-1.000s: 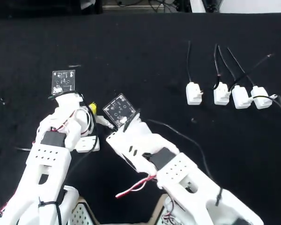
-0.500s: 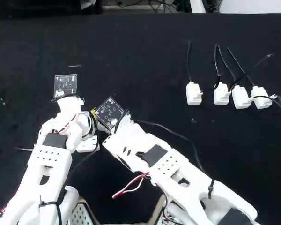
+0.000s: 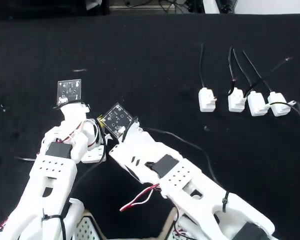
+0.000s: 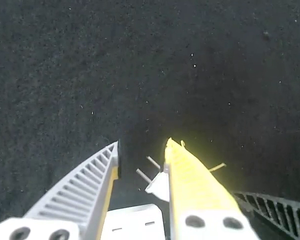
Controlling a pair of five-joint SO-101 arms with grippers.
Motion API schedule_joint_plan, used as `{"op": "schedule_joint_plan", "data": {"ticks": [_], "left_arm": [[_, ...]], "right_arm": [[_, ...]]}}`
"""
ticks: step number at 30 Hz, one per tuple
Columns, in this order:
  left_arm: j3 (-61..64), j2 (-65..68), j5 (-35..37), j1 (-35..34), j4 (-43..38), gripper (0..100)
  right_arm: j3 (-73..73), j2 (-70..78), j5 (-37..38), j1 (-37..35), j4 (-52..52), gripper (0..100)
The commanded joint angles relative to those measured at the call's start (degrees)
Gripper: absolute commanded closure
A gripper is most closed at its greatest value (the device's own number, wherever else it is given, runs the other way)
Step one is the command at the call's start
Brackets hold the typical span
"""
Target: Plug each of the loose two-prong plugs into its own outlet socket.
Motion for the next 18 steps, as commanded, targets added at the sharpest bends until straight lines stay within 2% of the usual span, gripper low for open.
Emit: {"op": "schedule_joint_plan", "data": {"ticks": [1, 5, 9, 12, 18], "left_arm": [[-0.57, -0.44, 0.53, -0.66, -0.35, 84], [-0.75, -0.88, 0.62, -6.02, -0.18, 84], [-0.57, -0.88, 1.05, -11.12, -0.09, 84], [-1.36, -0.88, 4.22, -13.67, 2.02, 84], [-2.33, -0.79, 6.77, -18.42, 2.73, 84]], "right_arm": [[-4.35, 0.04, 0.79, -0.70, -0.70, 90.4], [-5.05, 1.80, 0.44, 0.00, -0.44, 90.3], [-15.87, 12.44, -0.88, 0.00, 7.82, 90.3], [-25.36, 21.93, -2.64, -0.09, 12.92, 90.2], [-30.64, 30.11, -2.90, -3.16, 14.68, 90.2]]}}
